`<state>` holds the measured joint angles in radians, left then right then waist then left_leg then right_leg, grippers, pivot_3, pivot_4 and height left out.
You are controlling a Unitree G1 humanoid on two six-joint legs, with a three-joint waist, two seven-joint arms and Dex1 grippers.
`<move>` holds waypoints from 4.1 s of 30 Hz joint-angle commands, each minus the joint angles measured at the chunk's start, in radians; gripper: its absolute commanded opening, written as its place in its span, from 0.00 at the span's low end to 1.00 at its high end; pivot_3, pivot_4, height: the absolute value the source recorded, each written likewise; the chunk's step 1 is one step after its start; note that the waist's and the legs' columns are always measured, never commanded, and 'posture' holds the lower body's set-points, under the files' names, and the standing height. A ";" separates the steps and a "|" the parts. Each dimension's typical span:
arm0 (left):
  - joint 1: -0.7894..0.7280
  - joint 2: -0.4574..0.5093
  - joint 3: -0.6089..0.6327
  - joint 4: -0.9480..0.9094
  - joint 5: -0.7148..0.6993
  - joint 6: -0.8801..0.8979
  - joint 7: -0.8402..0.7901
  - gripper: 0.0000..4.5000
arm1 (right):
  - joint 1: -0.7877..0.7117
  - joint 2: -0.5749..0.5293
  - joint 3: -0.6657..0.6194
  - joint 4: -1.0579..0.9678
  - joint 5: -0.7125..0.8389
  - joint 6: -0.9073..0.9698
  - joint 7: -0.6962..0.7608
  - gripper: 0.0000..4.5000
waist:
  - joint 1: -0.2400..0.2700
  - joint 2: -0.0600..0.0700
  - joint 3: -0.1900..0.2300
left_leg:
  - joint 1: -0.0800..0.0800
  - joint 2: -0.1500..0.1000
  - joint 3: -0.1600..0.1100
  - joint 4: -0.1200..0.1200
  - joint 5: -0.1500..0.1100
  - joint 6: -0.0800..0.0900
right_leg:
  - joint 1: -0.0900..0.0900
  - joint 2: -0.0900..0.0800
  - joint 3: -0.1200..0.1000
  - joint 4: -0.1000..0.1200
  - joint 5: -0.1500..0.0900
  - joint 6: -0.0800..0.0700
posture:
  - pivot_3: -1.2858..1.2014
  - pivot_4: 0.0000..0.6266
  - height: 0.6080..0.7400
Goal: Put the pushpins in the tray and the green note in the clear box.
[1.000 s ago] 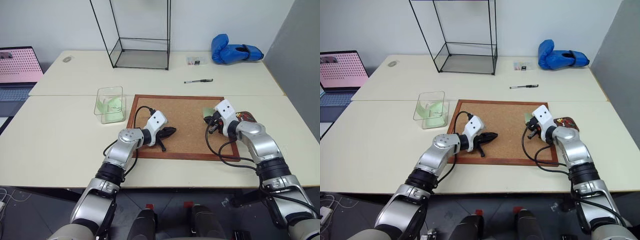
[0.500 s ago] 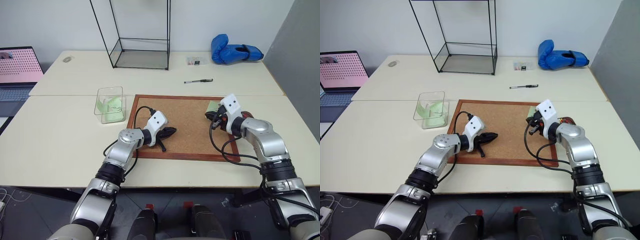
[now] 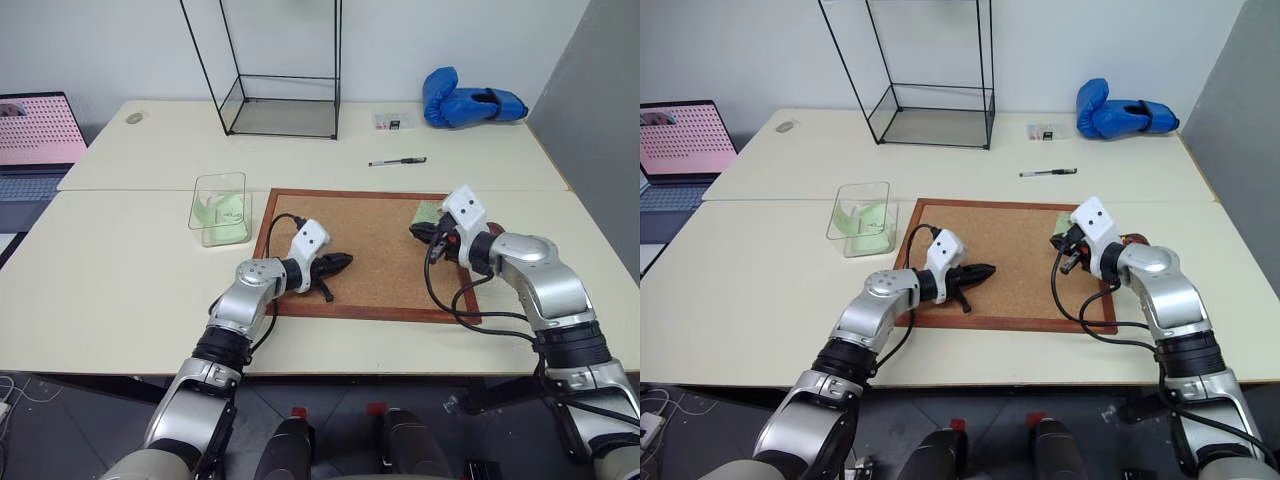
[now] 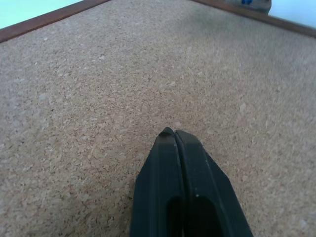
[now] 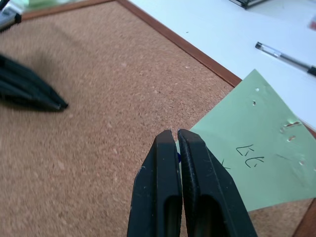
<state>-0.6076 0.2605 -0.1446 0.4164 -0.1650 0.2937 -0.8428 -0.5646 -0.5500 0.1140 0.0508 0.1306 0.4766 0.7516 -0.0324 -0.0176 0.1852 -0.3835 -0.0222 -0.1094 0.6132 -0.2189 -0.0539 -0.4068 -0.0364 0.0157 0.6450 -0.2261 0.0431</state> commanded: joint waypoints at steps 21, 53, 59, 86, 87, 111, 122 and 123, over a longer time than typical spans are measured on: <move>-0.148 -0.095 0.072 -0.054 -0.156 0.123 -0.005 0.99 | 0.030 -0.063 0.125 -0.157 -0.128 -0.190 0.105 0.00 | 0.001 -0.002 0.001 | -0.001 0.000 0.000 0.000 0.000 0.000 | -0.001 0.000 0.000 -0.001 0.000 0.000 | 0.52 0.24 1.00; -0.281 -0.190 -0.001 0.297 -0.025 -0.077 -0.121 0.21 | 0.020 -0.049 0.125 -0.183 -0.147 -0.185 0.120 0.00 | 0.000 -0.003 0.002 | -0.001 0.000 0.000 0.000 0.000 0.000 | -0.001 0.000 0.000 -0.001 0.000 0.000 | 0.52 0.24 1.00; -0.271 -0.191 0.006 0.304 -0.019 -0.085 -0.118 0.02 | 0.022 -0.049 0.107 -0.195 -0.133 -0.178 0.113 0.00 | 0.000 -0.003 0.002 | -0.001 0.000 0.000 0.000 0.000 0.000 | -0.001 0.000 0.000 -0.001 0.000 0.000 | 0.52 0.24 1.00; -0.254 -0.205 0.033 0.316 -0.015 -0.090 -0.055 0.02 | 0.043 -0.009 -0.030 -0.257 0.015 -0.034 0.029 0.00 | 0.000 -0.003 0.002 | -0.001 0.000 0.000 0.000 0.000 0.000 | -0.001 0.000 0.000 -0.001 0.000 0.000 | 0.52 0.24 1.00; -0.253 -0.205 0.033 0.314 -0.015 -0.090 -0.054 0.02 | 0.044 -0.010 -0.036 -0.259 0.021 -0.027 0.025 0.00 | 0.000 -0.003 0.002 | -0.001 0.000 0.000 0.000 0.000 0.000 | -0.001 0.000 0.000 0.000 0.000 0.000 | 0.52 0.24 1.00; -0.183 -0.144 0.071 0.124 -0.041 -0.015 0.010 0.01 | 0.128 -0.230 -0.083 0.173 -0.267 -0.251 -0.184 0.06 | -0.003 -0.003 0.002 | 0.000 -0.001 0.002 0.000 0.000 0.000 | 0.000 0.000 0.002 0.000 0.000 0.000 | 0.52 0.24 1.00; -0.189 -0.143 0.074 0.121 -0.043 -0.015 0.015 0.00 | 0.085 -0.197 -0.092 0.225 -0.265 -0.260 -0.183 0.61 | 0.000 -0.003 0.002 | 0.000 -0.001 0.001 0.000 0.000 0.000 | 0.000 -0.001 0.001 0.000 0.000 0.000 | 0.52 0.24 1.00; -0.190 -0.142 0.075 0.123 -0.043 -0.016 0.015 0.00 | 0.082 -0.196 -0.094 0.225 -0.264 -0.259 -0.184 0.66 | 0.000 -0.003 0.002 | 0.000 -0.001 0.002 0.000 0.000 0.000 | 0.000 -0.001 0.002 0.000 0.000 0.000 | 0.52 0.24 1.00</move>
<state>-0.7876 0.1169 -0.0795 0.5806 -0.1960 0.2854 -0.8342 -0.4478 -0.7413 0.0449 0.2897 -0.1355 0.2303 0.5791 -0.0325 -0.0204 0.1871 -0.3838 -0.0234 -0.1078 0.6135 -0.2188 -0.0542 -0.4070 -0.0370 0.0173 0.6449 -0.2260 0.0434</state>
